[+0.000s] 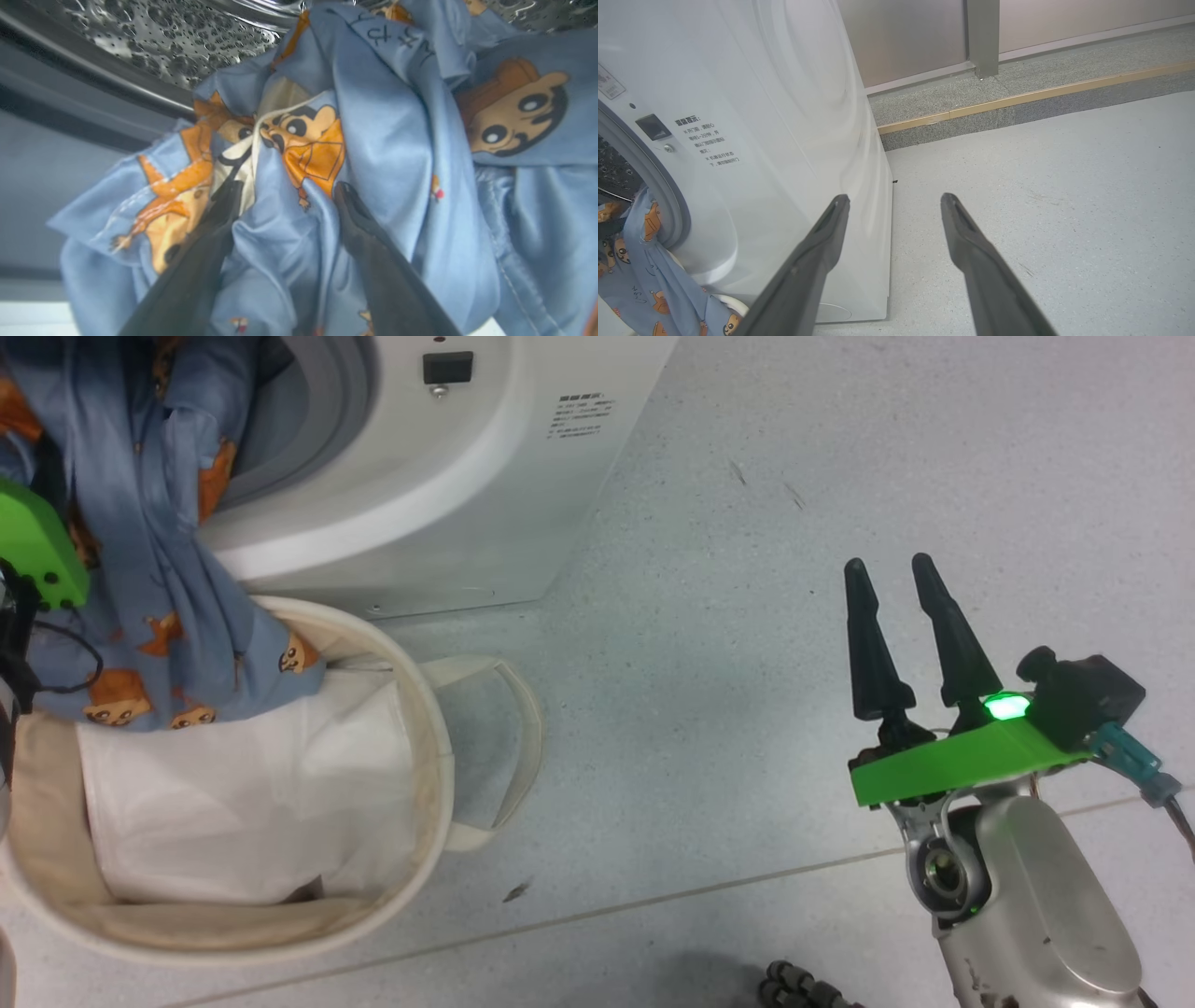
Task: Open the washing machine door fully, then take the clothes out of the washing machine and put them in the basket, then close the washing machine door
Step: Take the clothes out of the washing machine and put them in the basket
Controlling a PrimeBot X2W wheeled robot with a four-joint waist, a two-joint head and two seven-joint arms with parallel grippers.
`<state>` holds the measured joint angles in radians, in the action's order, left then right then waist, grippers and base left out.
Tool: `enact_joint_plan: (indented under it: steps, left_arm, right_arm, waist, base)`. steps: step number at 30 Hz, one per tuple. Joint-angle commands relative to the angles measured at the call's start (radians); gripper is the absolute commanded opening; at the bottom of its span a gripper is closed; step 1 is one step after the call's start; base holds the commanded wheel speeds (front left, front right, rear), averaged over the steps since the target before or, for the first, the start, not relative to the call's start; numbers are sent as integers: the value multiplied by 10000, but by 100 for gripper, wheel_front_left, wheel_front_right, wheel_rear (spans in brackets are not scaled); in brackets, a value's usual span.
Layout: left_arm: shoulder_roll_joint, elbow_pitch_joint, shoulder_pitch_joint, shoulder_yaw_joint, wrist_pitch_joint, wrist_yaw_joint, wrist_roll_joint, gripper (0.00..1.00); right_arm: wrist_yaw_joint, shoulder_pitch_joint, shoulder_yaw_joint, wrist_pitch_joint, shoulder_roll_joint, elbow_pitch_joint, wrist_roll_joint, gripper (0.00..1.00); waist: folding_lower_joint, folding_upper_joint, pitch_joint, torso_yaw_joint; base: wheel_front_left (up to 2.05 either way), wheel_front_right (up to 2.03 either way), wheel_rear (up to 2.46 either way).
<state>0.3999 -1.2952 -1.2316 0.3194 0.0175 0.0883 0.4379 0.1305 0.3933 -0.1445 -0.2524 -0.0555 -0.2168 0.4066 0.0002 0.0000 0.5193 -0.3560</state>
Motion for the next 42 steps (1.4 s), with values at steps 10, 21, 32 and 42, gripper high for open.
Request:
enact_joint_plan:
  steps: [10,21,32,42]
  left_arm:
    - [359,95,-28,-52,250,150,297,0]
    - [-405,407,1111,-207,2088,402,977,0]
    - [-861,3493,4224,605,2427,421,2449,0]
    - [-777,5643,6893,949,2357,419,3170,0]
  right_arm:
    - [2,91,-54,-94,47,303,8,100]
    - [2,-255,131,-94,-15,21,-49,100]
    - [2,-837,161,-94,-191,-304,-19,100]
    - [2,-1218,89,-94,-256,-513,5,100]
  waist:
    - [-2,0,-112,159]
    - [-2,0,-1292,812]
    - [-2,0,-2636,1789]
    - [-2,0,-3515,2158]
  base:
    - [0,0,0]
    - [0,0,0]
    - [0,0,0]
    - [0,0,0]
